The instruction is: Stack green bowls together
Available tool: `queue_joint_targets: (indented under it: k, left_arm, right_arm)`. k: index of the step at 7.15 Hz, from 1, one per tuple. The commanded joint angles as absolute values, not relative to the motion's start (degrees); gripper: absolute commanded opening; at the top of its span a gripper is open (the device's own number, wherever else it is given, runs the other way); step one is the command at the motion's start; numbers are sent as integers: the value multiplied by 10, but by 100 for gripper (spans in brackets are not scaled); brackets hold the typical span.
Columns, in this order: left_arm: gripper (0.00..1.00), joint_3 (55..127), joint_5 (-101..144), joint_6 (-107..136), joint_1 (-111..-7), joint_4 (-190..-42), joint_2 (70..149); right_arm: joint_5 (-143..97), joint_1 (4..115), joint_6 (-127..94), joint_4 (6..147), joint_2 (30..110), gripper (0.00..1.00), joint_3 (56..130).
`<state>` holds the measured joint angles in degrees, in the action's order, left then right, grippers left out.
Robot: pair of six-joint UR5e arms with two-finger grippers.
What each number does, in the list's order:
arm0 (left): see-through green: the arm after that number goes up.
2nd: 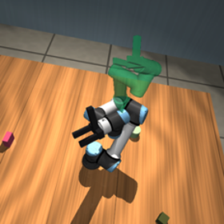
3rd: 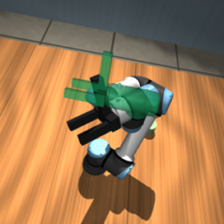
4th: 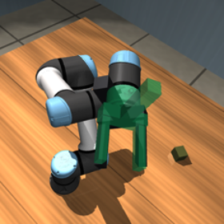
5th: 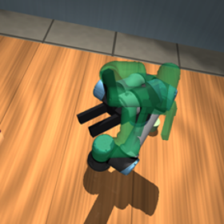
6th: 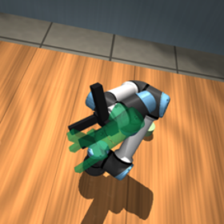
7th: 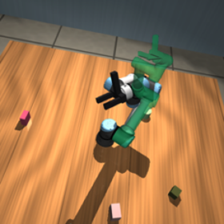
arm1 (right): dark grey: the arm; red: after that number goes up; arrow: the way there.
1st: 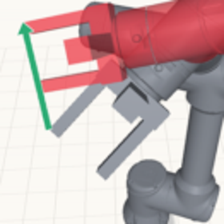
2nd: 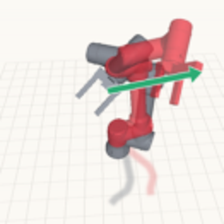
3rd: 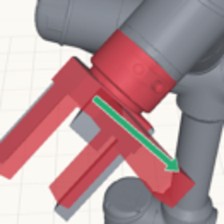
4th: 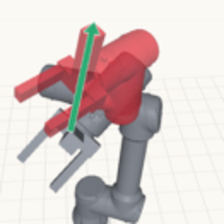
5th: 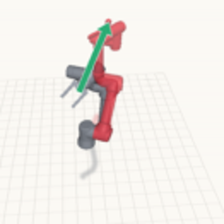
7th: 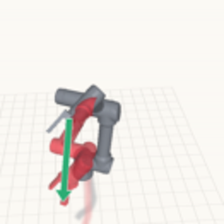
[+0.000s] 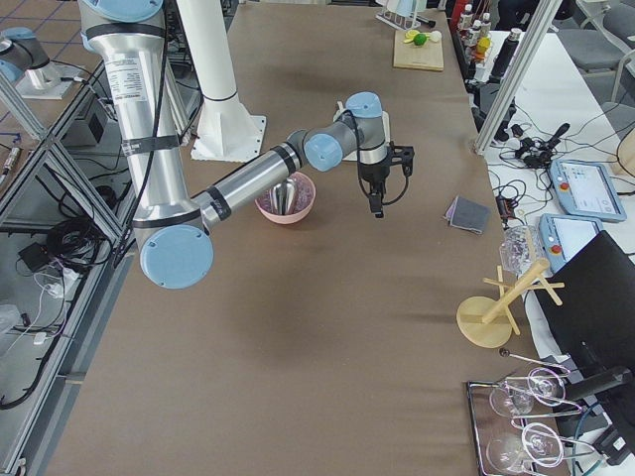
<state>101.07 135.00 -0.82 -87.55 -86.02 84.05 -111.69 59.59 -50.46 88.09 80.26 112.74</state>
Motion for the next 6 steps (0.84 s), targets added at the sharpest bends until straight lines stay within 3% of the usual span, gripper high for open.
queue_joint_targets:
  k: [1,6]
  left_arm:
    - [98,1019,1350,-8,-892,-860,840]
    - [98,1038,1351,-7,-895,-856,824]
  right_arm:
    - [-1116,592,-504,884,793,100,1125]
    - [-1107,591,-504,880,793,100,1126]
